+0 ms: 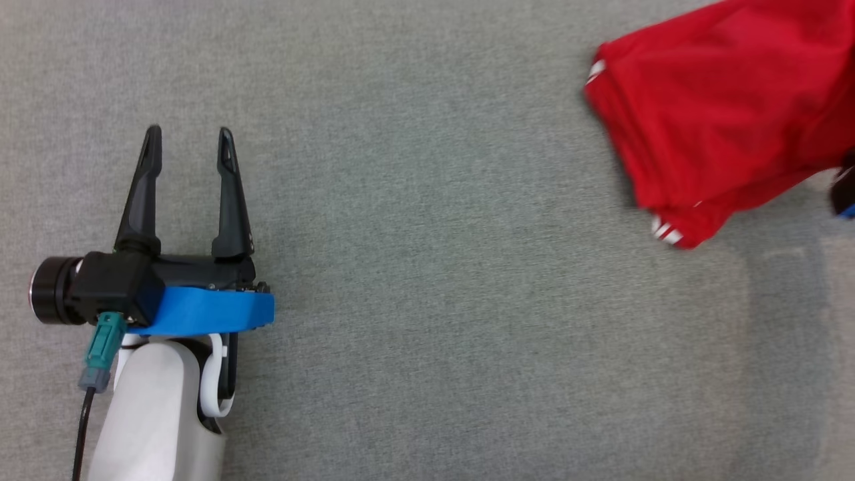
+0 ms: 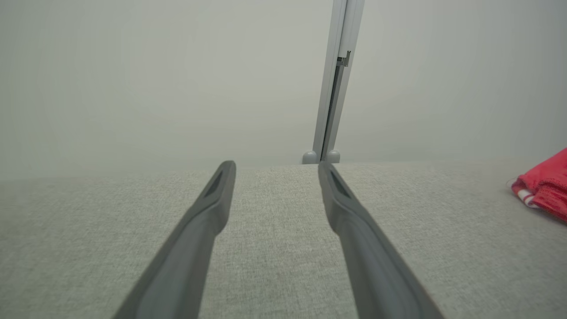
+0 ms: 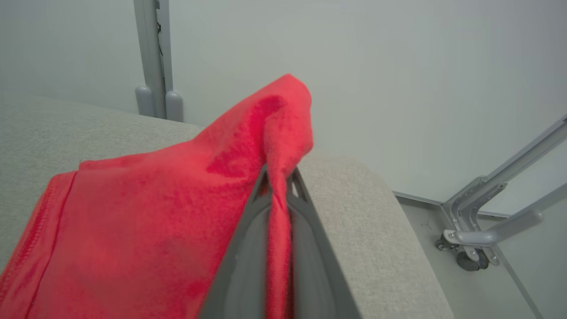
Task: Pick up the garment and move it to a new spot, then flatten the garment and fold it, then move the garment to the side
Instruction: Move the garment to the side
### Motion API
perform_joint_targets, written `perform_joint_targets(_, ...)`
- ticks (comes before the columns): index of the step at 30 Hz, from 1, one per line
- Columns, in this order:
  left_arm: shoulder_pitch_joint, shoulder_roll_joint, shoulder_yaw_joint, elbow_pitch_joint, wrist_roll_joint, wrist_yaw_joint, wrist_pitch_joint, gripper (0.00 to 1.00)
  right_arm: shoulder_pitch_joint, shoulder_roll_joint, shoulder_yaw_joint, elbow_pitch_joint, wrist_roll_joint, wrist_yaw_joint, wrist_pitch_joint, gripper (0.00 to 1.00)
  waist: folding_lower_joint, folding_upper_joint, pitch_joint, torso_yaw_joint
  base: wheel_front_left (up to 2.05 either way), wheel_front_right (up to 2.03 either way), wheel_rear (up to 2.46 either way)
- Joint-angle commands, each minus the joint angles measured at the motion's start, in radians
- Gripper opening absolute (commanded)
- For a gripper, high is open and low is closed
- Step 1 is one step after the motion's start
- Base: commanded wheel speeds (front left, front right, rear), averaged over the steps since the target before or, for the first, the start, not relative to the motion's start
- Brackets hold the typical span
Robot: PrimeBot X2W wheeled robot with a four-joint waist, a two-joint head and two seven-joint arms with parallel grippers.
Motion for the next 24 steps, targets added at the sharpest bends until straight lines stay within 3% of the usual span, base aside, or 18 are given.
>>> perform_joint_targets(1, -0.023, 0.003, -0.002, -0.013, 0.006, 0.003, 0.004, 1.00, -0.038, -0.038, -0.009, 0.014, -0.006, 0.000, 0.010, 0.00, -0.0001, 0.0000, 0.027, 0.022, 0.00, 0.00, 0.00)
perform_joint_targets(14, -0.059, 0.009, -0.017, -0.065, 0.005, 0.015, 0.012, 1.00, -0.192, -0.265, -0.067, 0.227, -0.019, 0.000, 0.051, 0.00, -0.0001, 0.0000, 0.116, 0.070, 0.00, 0.00, 0.00)
perform_joint_targets(20, -0.067, 0.008, -0.024, -0.062, 0.001, 0.021, 0.009, 1.00, -0.245, -0.284, -0.073, 0.293, -0.044, 0.000, 0.074, 0.00, -0.0001, 0.0000, 0.119, 0.074, 0.00, 0.00, 0.00)
perform_joint_targets(21, -0.068, 0.006, -0.026, -0.060, 0.000, 0.020, 0.008, 1.00, -0.254, -0.285, -0.076, 0.307, -0.049, 0.000, 0.075, 0.35, -0.0001, 0.0000, 0.118, 0.076, 0.00, 0.00, 0.00)
perform_joint_targets(22, -0.069, 0.005, -0.028, -0.058, -0.001, 0.021, 0.008, 1.00, -0.260, -0.282, -0.076, 0.316, -0.054, 0.000, 0.073, 0.89, -0.0001, 0.0000, 0.117, 0.077, 0.00, 0.00, 0.00)
perform_joint_targets(23, -0.070, 0.004, -0.030, -0.056, -0.002, 0.022, 0.008, 1.00, -0.265, -0.278, -0.080, 0.325, -0.055, 0.000, 0.066, 1.00, -0.0001, 0.0000, 0.115, 0.079, 0.00, 0.00, 0.00)
perform_joint_targets(24, -0.071, 0.003, -0.031, -0.053, -0.003, 0.022, 0.008, 1.00, -0.268, -0.276, -0.080, 0.335, -0.059, 0.000, 0.063, 1.00, -0.0001, 0.0000, 0.113, 0.080, 0.00, 0.00, 0.00)
